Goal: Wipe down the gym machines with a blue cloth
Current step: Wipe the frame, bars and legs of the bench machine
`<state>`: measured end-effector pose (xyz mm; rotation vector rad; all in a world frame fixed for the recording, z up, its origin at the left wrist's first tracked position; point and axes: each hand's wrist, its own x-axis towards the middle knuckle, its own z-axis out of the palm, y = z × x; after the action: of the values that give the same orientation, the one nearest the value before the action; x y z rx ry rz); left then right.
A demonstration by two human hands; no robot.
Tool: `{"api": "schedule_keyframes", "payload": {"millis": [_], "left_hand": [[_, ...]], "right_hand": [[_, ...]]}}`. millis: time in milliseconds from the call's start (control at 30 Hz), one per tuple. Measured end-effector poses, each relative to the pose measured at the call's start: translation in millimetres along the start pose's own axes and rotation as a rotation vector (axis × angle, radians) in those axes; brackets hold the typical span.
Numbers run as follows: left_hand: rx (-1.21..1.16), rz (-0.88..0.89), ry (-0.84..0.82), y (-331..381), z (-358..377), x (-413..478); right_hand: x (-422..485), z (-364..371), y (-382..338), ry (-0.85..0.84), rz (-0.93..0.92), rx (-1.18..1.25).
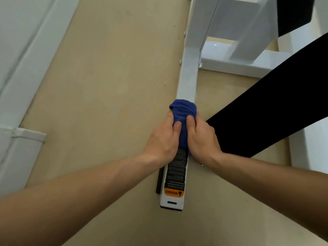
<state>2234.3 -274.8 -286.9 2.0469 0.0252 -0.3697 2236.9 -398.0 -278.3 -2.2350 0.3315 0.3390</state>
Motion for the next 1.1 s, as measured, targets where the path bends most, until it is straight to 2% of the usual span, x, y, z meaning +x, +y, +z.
{"api": "schedule_keyframes", "payload": {"millis": [233,400,633,833,900,1100], "left_hand": [[0.129,0.042,-0.028,21.8,-16.0,89.7],[0.138,-0.016,-0.034,32.2,-19.3,126.2],[0.116,0.055,-0.055,12.3,-19.3,63.3],[0.169,0.043,-0.1,2.9,-20.0,8.9],[0.164,0.041,-0.129,-0.1,-19.1,-10.7],[0.18,0.036,-0.097,5.6,-18.8,-5.4]], "right_hand": [[84.6,-11.1,-16.5,0.089,-0.011,-0.071],[121.4,-24.4,-26.6,0.042,-0.009,-0.106],[51.8,-13.7,-9.0,0.028,-0.042,-0.025],[-7.4,-3.5,-1.4,0.011,0.019,-0.103],[-29.4,0.6,3.6,-0.024,0.032,-0.064],[-16.6,-6.2,1.2,-0.03,-0.007,-0.081]]}}
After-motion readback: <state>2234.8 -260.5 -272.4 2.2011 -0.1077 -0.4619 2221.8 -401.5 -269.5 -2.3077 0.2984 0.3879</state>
